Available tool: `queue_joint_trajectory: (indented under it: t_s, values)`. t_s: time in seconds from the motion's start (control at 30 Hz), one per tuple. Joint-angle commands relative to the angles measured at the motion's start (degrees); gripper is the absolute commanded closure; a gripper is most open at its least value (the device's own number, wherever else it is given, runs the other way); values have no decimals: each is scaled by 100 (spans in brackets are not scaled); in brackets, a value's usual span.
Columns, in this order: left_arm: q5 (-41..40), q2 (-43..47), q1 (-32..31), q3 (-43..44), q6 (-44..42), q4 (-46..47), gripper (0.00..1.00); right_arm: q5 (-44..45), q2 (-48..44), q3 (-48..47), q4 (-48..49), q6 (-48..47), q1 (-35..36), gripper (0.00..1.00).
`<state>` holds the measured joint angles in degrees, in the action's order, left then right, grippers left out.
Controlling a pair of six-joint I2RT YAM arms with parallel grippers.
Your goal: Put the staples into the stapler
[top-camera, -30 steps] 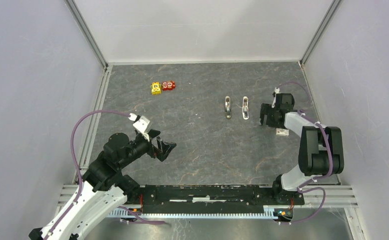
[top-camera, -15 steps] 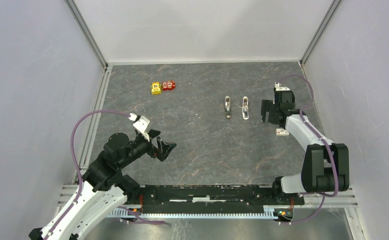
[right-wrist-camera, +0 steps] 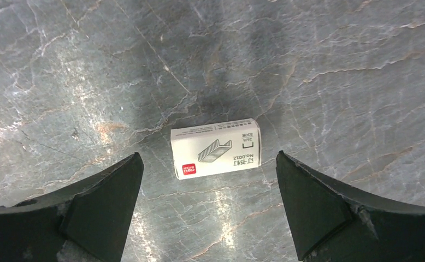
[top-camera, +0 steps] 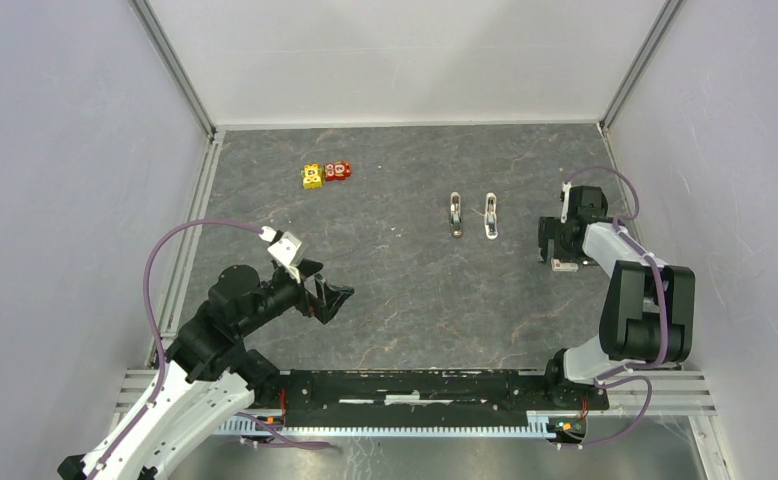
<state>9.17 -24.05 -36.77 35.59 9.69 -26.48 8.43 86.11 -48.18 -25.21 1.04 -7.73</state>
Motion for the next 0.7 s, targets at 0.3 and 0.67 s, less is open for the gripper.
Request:
queue_joint_trajectory:
  t_s: [0.3,0.67]
  values:
    - [-18,-39,-35,35,-284,176,0,-334,414,-205,81,-189,-97,2]
    - [-115,-11,-32,35,-310,163,0,-829,307,-136,117,-144,-98,22]
